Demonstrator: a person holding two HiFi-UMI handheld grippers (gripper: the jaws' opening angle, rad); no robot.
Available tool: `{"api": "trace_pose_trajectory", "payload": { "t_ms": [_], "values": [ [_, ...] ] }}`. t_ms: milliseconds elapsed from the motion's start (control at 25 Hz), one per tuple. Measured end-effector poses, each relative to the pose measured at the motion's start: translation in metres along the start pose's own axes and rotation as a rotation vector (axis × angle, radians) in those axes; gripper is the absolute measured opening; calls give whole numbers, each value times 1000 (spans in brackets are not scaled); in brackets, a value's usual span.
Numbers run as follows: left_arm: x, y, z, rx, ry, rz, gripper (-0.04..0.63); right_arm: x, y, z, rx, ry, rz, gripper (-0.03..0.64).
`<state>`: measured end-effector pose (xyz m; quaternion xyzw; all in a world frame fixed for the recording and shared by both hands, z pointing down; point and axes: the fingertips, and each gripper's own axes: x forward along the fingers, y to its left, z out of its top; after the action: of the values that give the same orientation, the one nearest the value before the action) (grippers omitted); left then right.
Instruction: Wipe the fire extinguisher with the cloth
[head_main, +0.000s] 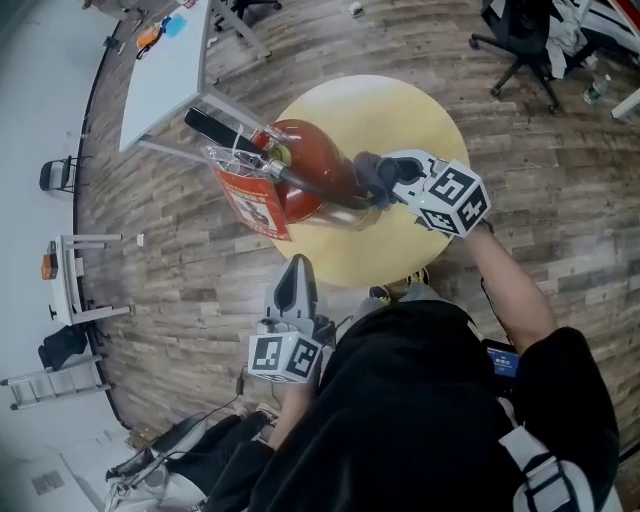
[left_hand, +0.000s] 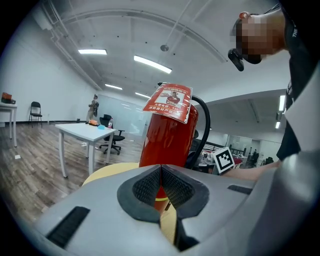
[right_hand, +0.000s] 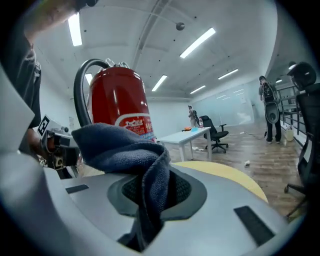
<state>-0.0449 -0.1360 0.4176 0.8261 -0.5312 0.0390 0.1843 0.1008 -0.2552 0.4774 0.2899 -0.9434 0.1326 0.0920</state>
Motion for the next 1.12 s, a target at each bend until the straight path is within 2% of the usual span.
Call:
{"api": "trace_pose_trajectory", "payload": {
  "t_ms": [120,360,520,640,680,800,880,960,1040,1120],
  "values": [
    [-1,1,-3,1,17,8,23,8,-5,-35,18,86,30,66],
    [2,-4,-5,-12,25,5,23,32,-35,-55,197,51,43,66],
    [0,-2,-3,-14,21,23,23,51,-47,-87,256,144,48,66],
    [-4,3,-4,-16,15,37,23,52,-46,-127,420,180,72,66],
    [-5,5,-5,-17,18,43,23,51,-44,-141,437,207,63,66],
    [-7,8,-6,-15,27,49,23,53,-42,-169,406,294,36,63],
    [-5,6,-4,-12,28,43,23,55,-46,-171,415,324,65,64],
    [-3,3,-2,-7,27,35,23,57,-49,-163,450,317,137,64],
    [-2,2,-1,-7,19,30,23,59,-49,-137,442,264,211,64],
    [-1,1,1,-8,16,29,23,63,-47,-94,360,165,265,64]
  ]
}}
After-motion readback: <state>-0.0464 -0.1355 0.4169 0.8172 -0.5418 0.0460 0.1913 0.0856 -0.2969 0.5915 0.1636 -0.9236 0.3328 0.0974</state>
